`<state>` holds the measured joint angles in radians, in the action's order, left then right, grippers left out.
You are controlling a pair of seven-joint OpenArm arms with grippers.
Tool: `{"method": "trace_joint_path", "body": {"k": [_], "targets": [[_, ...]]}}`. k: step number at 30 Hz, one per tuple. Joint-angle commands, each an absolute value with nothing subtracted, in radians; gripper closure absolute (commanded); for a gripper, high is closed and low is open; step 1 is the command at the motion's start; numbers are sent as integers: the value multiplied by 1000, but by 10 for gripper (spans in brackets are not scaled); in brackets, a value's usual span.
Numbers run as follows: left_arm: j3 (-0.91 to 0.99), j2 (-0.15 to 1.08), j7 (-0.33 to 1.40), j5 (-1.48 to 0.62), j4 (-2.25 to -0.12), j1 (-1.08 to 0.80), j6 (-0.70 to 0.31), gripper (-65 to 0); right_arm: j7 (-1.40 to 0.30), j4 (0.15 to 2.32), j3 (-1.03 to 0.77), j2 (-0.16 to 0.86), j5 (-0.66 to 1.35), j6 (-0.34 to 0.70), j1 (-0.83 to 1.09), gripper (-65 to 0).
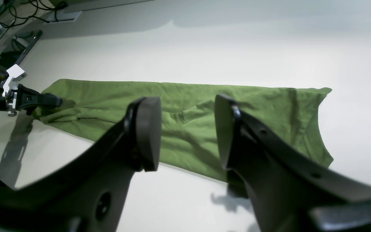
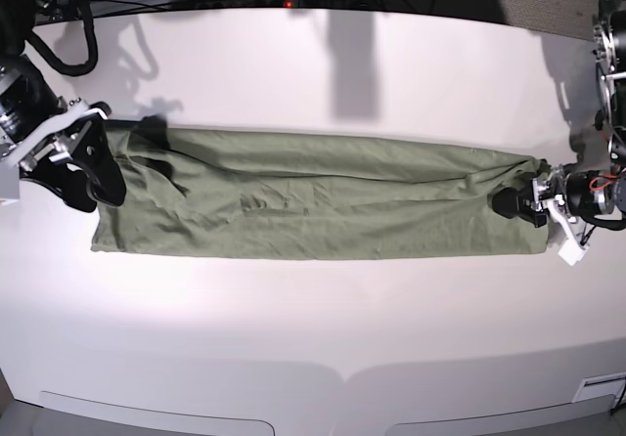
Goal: Fold the T-shirt properly
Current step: 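Grasp both ends of the folded strip with both grippers, then fold the strip end with the left gripper toward the right gripper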
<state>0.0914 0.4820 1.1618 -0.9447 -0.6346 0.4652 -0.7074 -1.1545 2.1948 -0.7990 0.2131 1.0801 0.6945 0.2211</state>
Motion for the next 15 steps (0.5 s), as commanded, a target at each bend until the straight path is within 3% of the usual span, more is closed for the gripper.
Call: {"method": "trace_joint_path", "body": {"k": [1,3,4,6,11,15], "targets": [[91,499,1147,-925,-639,477,-698,-444,-1135,2213,-805,225,1112,698,216,-261],[91,499,1140,-925,-639,477,-698,-369,-1135,2213,-805,224,1112,698,216,-261],[91,499,1140,-925,-639,477,-698,-282,-1137,2213,-805,224,1112,698,216,-261],[91,499,1139,-925,-639,479,-698,-9,-1138,2213,-805,224,1112,698,216,-261],[91,499,1126,-1026,-649,486,-698,0,-1139,2213,-805,224,1111,698,216,-261],[91,498,1228,-1198,-693,485,-698,0,-1142,2213,-805,224,1111,698,216,-261]]}}
